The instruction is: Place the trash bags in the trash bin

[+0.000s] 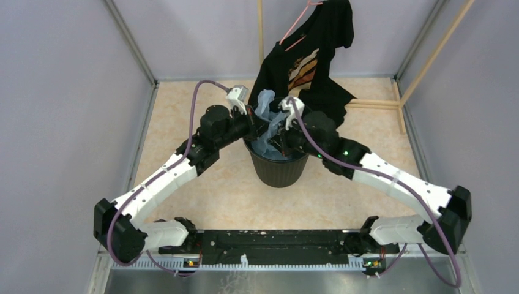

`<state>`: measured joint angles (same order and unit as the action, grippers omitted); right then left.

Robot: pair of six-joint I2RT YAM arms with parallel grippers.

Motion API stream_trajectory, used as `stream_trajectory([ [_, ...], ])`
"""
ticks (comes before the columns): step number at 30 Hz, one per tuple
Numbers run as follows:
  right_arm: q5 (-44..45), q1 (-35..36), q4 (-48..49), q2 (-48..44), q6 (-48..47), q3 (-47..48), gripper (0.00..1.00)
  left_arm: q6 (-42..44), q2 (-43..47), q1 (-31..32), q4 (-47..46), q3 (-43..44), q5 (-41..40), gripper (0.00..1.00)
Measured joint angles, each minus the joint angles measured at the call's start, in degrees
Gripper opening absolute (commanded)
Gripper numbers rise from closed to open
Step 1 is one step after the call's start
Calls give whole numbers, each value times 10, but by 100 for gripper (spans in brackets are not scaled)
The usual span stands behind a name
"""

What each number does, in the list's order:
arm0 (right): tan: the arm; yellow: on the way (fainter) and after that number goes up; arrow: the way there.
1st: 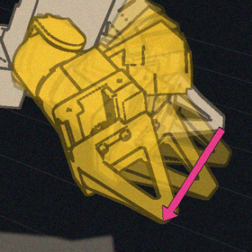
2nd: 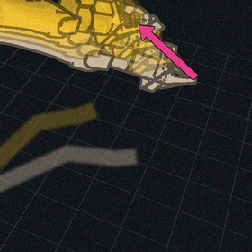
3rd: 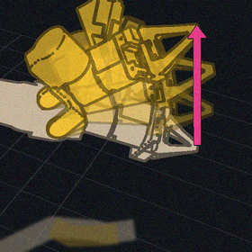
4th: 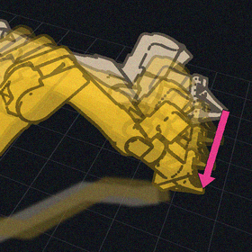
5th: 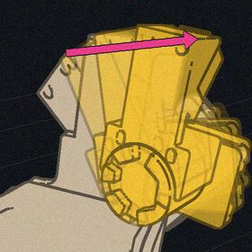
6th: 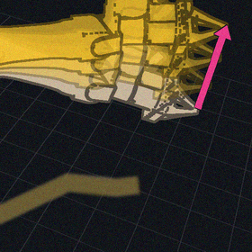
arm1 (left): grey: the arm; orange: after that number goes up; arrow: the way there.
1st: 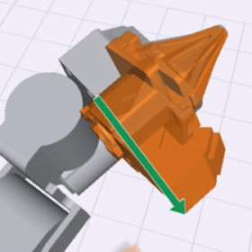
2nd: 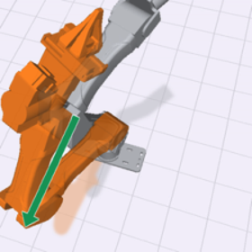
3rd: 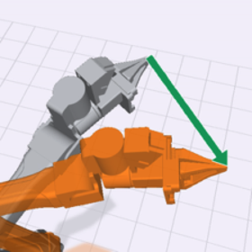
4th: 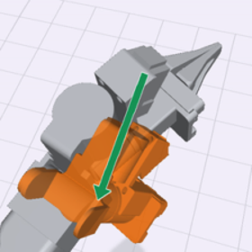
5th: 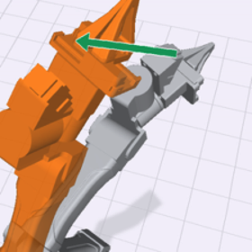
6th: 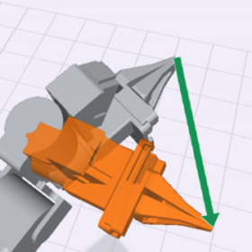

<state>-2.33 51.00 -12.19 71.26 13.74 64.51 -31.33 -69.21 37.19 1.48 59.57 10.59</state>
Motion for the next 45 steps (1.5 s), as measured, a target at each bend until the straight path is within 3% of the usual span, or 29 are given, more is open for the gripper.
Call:
stream_trajectory([
  [5, -8, 0, -23, 56, 9, 20, 0, 1, 36, 0, 17, -20, -12, 29],
  [9, -8, 0, -31, 61, 9, 20, 0, 6, 75, 0, 78, -12, -35, 66],
  [11, -8, 0, -32, 57, 7, 20, 0, 11, 87, 0, 116, 7, -50, 78],
  [17, -8, 0, -32, 16, -3, 20, 0, 46, 78, 0, 196, 101, -82, 98],
  [20, -8, 0, -25, -8, -6, 20, 0, 63, 47, 0, 205, 156, -82, 99],
  [27, -9, 0, -20, -19, -6, 19, 0, 80, -33, 0, 245, 227, -134, 78],
  [30, -8, 0, -20, -19, -6, 19, 0, 81, -42, 0, 269, 232, -174, 43],
  [31, -7, 0, -20, -20, -7, 19, 0, 81, -42, 0, 275, 232, -186, 36],
  [39, 63, 0, -49, -77, -22, 19, 0, 82, -16, 0, 302, 222, -251, 2],
  [45, 148, -24, -115, -169, -4, 19, 0, 60, 50, 0, 325, 185, -250, 0],
])
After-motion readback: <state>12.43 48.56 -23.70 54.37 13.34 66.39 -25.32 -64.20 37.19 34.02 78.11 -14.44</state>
